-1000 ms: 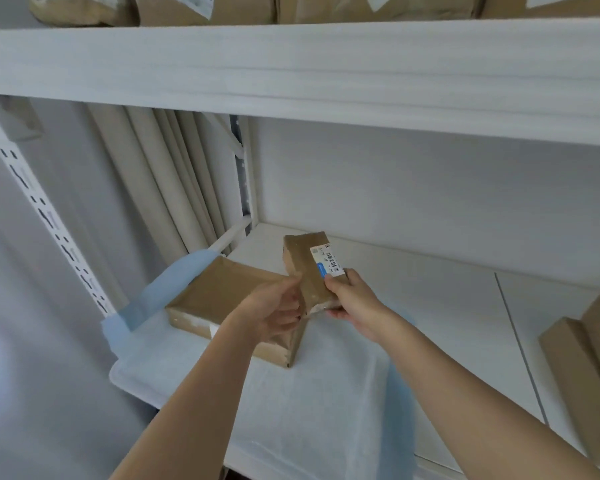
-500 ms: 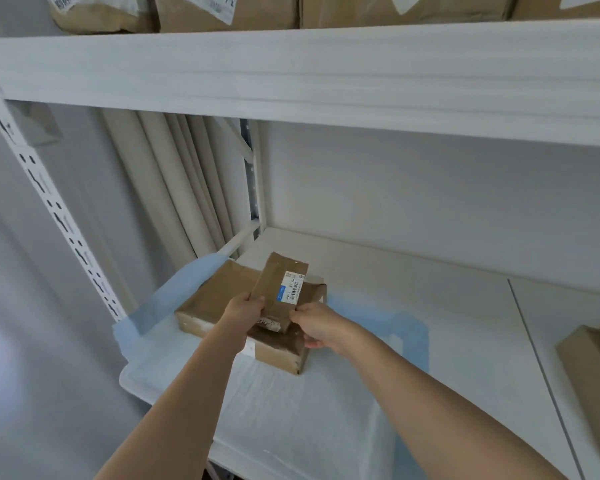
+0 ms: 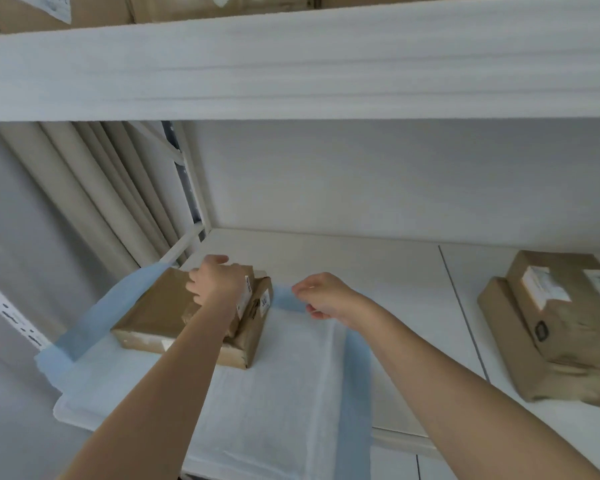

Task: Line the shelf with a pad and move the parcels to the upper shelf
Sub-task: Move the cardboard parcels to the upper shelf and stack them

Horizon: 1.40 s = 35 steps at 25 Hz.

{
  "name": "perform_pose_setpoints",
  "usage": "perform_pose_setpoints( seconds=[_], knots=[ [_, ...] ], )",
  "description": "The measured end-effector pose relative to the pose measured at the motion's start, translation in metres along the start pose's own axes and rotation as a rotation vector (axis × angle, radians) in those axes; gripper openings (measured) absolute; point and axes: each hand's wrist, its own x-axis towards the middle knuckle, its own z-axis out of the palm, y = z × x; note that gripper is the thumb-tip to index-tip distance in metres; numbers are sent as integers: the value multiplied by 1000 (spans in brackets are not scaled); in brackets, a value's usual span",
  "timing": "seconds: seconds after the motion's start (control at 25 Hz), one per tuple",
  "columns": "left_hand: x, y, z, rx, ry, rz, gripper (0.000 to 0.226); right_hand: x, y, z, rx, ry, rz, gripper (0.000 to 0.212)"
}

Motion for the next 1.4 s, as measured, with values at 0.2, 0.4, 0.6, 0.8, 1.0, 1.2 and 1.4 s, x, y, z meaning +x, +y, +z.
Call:
perform_pose_setpoints(
  seconds=[0.2,0.4,0.6,0.8,1.0,1.2,1.4],
  knots=[
    [-58,40,66,-3,-110,122,32,-32,25,-82,13,300,-65,28],
    [-138,69,141,-125,-328,188,23,-81,71,-180,-185,524,0,32],
    [-232,90,203,-151,-656,152,25,-134,124,-271,-387,765,191,45],
    [-289,105,238,-78,-857,76,28,-165,169,-319,-381,664,332,53],
    [-322,108,257,-170,-921,-76,44,-176,182,-338,-419,477,191,40],
    [-321,106,245,-401,-944,-194,36,-171,175,-336,-31,425,31,38],
    [-301,109,229,-518,-977,-228,38,-167,160,-321,425,292,15,54]
  ],
)
